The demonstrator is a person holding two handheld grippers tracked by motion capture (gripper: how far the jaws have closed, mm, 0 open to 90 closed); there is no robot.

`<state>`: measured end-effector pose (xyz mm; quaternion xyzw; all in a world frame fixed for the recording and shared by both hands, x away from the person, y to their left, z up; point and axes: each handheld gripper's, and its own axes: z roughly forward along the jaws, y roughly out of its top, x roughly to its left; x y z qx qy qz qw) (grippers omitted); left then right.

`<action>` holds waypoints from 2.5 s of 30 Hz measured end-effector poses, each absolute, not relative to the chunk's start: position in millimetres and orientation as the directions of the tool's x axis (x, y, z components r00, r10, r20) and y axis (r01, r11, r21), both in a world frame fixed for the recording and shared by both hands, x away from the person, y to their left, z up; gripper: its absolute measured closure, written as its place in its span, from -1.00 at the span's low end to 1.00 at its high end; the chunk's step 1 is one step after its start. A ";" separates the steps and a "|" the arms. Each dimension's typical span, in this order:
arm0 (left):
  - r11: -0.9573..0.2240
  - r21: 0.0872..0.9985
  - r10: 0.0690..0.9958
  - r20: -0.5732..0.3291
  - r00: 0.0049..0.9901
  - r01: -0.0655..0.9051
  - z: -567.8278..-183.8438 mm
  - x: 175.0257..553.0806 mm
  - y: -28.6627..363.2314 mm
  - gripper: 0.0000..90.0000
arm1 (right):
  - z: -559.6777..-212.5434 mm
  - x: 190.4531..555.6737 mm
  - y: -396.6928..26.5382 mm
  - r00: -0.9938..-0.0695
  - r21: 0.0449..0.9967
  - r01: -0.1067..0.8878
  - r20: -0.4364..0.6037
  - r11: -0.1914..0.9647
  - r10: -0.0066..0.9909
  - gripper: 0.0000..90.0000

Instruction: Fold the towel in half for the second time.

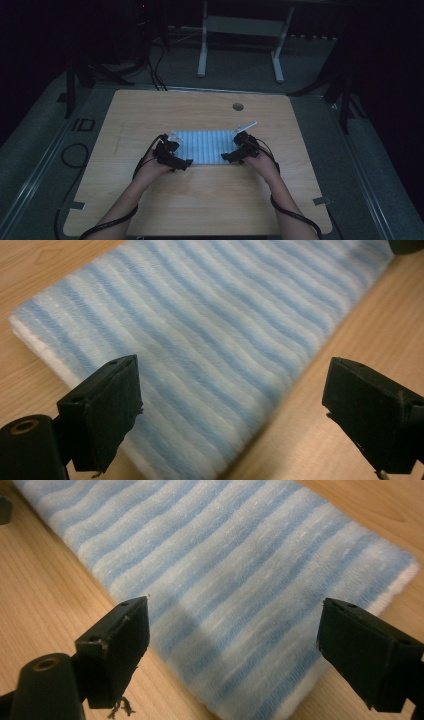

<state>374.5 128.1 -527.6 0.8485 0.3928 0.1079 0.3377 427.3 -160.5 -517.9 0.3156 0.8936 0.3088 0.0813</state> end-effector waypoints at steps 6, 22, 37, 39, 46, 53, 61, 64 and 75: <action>-0.430 0.679 0.743 -0.108 0.661 0.594 -528.5 362.3 133.6 -0.83 | -516.3 416.6 -171.2 -0.782 0.633 0.501 0.039 0.591 0.622 -0.70; -0.378 0.693 0.766 -0.138 0.627 0.614 -533.7 334.6 164.1 -0.93 | -533.6 392.9 -228.3 -0.739 0.657 0.536 0.061 0.531 0.671 -0.70; -0.342 0.713 0.785 -0.141 0.603 0.612 -541.9 308.9 189.7 -0.94 | -538.2 364.7 -280.2 -0.703 0.696 0.523 0.026 0.492 0.711 -0.70; -0.337 0.714 0.792 -0.138 0.595 0.614 -542.8 306.0 194.0 -0.94 | -537.7 360.4 -286.3 -0.696 0.702 0.524 0.025 0.483 0.718 -0.70; -0.313 0.716 0.813 -0.137 0.566 0.623 -546.9 294.1 210.1 -0.94 | -539.8 344.6 -307.7 -0.669 0.716 0.531 0.026 0.453 0.742 -0.70; -0.280 0.720 0.838 -0.140 0.528 0.635 -553.1 284.7 227.5 -0.94 | -538.6 326.9 -328.7 -0.617 0.749 0.525 0.009 0.404 0.787 -0.71; -0.243 0.724 0.863 -0.143 0.484 0.646 -555.9 273.2 246.3 -0.94 | -539.4 312.2 -346.8 -0.559 0.787 0.502 -0.021 0.358 0.829 -0.72; -0.229 0.725 0.871 -0.146 0.470 0.650 -557.2 269.0 252.8 -0.93 | -541.8 309.4 -351.4 -0.523 0.784 0.512 -0.039 0.351 0.851 -0.72; -0.162 0.752 0.913 -0.132 0.387 0.639 -557.9 258.3 272.5 -0.94 | -550.1 304.8 -369.4 -0.426 0.814 0.531 0.016 0.236 0.904 -0.72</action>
